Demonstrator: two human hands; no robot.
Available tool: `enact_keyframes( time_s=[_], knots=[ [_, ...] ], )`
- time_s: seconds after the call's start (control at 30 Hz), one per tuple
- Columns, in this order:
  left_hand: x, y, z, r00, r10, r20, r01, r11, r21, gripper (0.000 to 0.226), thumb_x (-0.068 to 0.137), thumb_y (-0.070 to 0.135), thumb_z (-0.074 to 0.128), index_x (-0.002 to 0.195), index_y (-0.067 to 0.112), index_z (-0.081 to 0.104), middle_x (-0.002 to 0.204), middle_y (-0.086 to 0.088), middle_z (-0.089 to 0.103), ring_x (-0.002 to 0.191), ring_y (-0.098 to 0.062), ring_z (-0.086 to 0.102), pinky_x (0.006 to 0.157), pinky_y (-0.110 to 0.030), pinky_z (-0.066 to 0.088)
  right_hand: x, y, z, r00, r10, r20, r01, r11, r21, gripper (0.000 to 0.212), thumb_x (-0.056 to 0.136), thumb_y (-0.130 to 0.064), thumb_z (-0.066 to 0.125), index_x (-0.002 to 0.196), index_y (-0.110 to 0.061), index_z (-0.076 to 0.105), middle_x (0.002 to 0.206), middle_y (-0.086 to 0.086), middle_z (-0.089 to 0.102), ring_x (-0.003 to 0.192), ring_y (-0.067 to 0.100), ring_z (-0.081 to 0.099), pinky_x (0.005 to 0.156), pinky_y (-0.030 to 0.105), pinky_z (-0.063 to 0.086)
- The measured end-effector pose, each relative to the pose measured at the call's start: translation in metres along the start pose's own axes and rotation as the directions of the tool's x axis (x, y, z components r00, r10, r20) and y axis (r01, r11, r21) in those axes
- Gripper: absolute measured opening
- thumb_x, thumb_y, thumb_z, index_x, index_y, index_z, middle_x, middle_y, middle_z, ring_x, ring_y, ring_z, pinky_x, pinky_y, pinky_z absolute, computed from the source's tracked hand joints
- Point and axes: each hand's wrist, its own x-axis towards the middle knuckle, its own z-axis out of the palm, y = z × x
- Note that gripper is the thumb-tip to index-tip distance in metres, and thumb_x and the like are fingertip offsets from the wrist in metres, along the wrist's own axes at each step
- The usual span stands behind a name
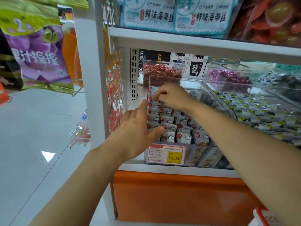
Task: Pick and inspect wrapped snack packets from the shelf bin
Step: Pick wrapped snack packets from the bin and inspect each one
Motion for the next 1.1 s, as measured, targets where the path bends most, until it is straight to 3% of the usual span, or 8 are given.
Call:
enact_keyframes(
  time_s=[0.23,0.37,0.47,0.6,0.7,0.83,0.97,1.1],
  knots=[
    [0.001,0.000,-0.003,1.000,0.010,-0.002,-0.010,1.000,-0.010,0.084,0.087,0.056,0.044,0.150,0.025,-0.003,0.155,-0.003,0.019,0.141,-0.018,0.009,0.111,-0.037,0.015,0.016,-0.002,0.014,1.000,0.000,0.008,0.003,0.924,-0.383,0.011,0.084,-0.028,0.067,0.083,-0.017,0.070,0.095,-0.003,0.059,0.110,0.024,0.047,0.089,0.041,0.043],
    [0.000,0.001,-0.004,1.000,0.013,-0.021,-0.014,1.000,-0.027,0.083,0.088,0.055,0.044,0.149,0.023,0.000,0.154,-0.002,0.020,0.140,-0.019,0.011,0.111,-0.037,0.017,0.006,-0.011,-0.004,0.994,-0.026,-0.102,0.027,1.000,0.009,0.016,0.089,-0.019,0.061,0.084,-0.005,0.064,0.081,-0.002,0.061,0.077,0.010,0.056,0.071,0.022,0.046],
    [-0.001,0.002,-0.005,0.997,0.012,-0.075,-0.014,1.000,-0.027,0.077,0.089,0.051,0.046,0.149,0.021,0.009,0.152,-0.002,0.026,0.139,-0.020,0.018,0.109,-0.037,0.023,-0.020,-0.019,-0.015,0.919,0.039,-0.392,0.057,0.972,0.229,0.009,0.090,-0.013,0.058,0.082,-0.016,0.057,0.080,-0.012,0.054,0.073,0.001,0.051,0.065,0.003,0.040],
    [-0.004,0.006,-0.005,0.959,0.021,-0.283,-0.025,1.000,-0.011,0.064,0.092,0.042,0.051,0.146,0.019,0.025,0.147,-0.003,0.032,0.134,-0.021,0.031,0.106,-0.033,0.030,-0.069,-0.022,-0.013,0.720,0.309,-0.621,0.118,0.828,0.549,0.012,0.093,-0.011,0.053,0.083,-0.016,0.053,0.083,0.002,0.059,0.070,0.016,0.057,0.067,0.028,0.050],
    [-0.007,0.015,-0.007,0.897,0.068,-0.436,-0.108,0.992,-0.067,0.051,0.091,0.038,0.053,0.137,0.019,0.043,0.129,0.000,0.044,0.113,-0.013,0.047,0.095,-0.024,0.041,-0.102,-0.019,-0.017,0.715,0.474,-0.514,0.111,0.649,0.753,0.010,0.095,-0.011,0.051,0.089,-0.005,0.055,0.076,0.000,0.059,0.055,0.005,0.057,0.059,0.026,0.053],
    [-0.011,0.023,-0.005,0.914,0.038,-0.403,-0.126,0.973,-0.193,0.036,0.090,0.037,0.051,0.119,0.016,0.060,0.105,0.001,0.051,0.084,-0.004,0.050,0.070,0.000,0.035,-0.135,-0.018,-0.018,0.792,0.515,-0.327,0.127,0.385,0.914,0.021,0.094,-0.009,0.050,0.076,-0.009,0.060,0.065,-0.004,0.059,0.057,0.007,0.057,0.056,0.022,0.052],
    [-0.016,0.028,-0.001,0.936,-0.003,-0.353,-0.155,0.895,-0.417,0.023,0.091,0.030,0.052,0.081,0.014,0.065,0.069,-0.008,0.056,0.057,-0.007,0.045,0.051,-0.012,0.034,-0.147,-0.018,-0.015,0.832,0.535,-0.148,0.081,0.147,0.986,0.036,0.091,-0.008,0.053,0.059,-0.015,0.068,0.061,0.001,0.062,0.057,0.011,0.060,0.054,0.022,0.053],
    [-0.016,0.025,-0.002,0.965,-0.184,-0.190,-0.016,0.675,-0.737,0.017,0.087,0.030,0.060,0.087,0.015,0.067,0.066,0.000,0.062,0.059,-0.008,0.055,0.056,-0.021,0.046,-0.150,-0.013,-0.019,0.880,0.474,-0.029,0.024,0.016,1.000,0.010,0.071,-0.010,0.062,0.077,-0.004,0.064,0.064,0.004,0.064,0.059,0.012,0.064,0.056,0.021,0.054]
  ],
)
